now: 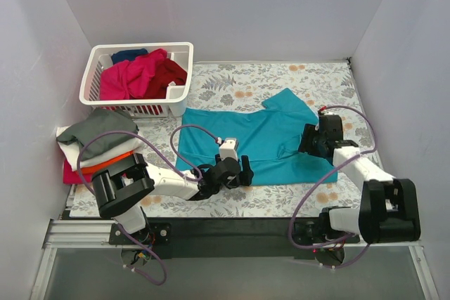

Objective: Fold and stack the t-shirts
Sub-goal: Fold the tshirt

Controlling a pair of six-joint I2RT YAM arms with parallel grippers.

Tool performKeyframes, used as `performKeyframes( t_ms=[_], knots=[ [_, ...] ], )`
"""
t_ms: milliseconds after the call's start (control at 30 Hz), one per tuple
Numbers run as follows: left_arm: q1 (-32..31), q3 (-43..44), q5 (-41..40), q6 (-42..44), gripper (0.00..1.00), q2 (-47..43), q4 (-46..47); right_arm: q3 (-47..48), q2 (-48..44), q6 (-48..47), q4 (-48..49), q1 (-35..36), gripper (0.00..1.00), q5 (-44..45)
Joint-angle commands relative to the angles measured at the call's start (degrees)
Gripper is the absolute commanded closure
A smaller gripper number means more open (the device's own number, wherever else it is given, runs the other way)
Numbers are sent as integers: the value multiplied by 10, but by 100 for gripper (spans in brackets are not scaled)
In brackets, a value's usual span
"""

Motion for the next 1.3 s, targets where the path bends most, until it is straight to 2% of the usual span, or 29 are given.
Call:
performKeyframes(
  t_ms=[0,133,300,500,667,867,1033,1267],
  knots=[
    [-10,4,2,-8,38,1,-42,-4,-73,-15,-14,11,48,-24],
    [-18,13,-13,-6,38,-12,-53,10,-134,-21,-52,34,47,-24],
    [-23,28,-30,2,38,-30,-68,14,-136,-28,-76,50,47,-29],
    [-29,55,-39,24,38,-32,-80,10,-91,-31,-55,73,51,-55],
    [-31,59,-39,23,38,-25,-84,18,-51,-30,-43,109,51,-5],
    [-32,59,-40,19,38,-23,-87,36,1,-28,-11,140,52,8],
    [-33,57,-39,12,38,-17,-96,91,63,-27,2,190,52,23],
    [-34,54,-37,9,38,-16,-97,110,110,-29,6,203,53,43]
  ],
)
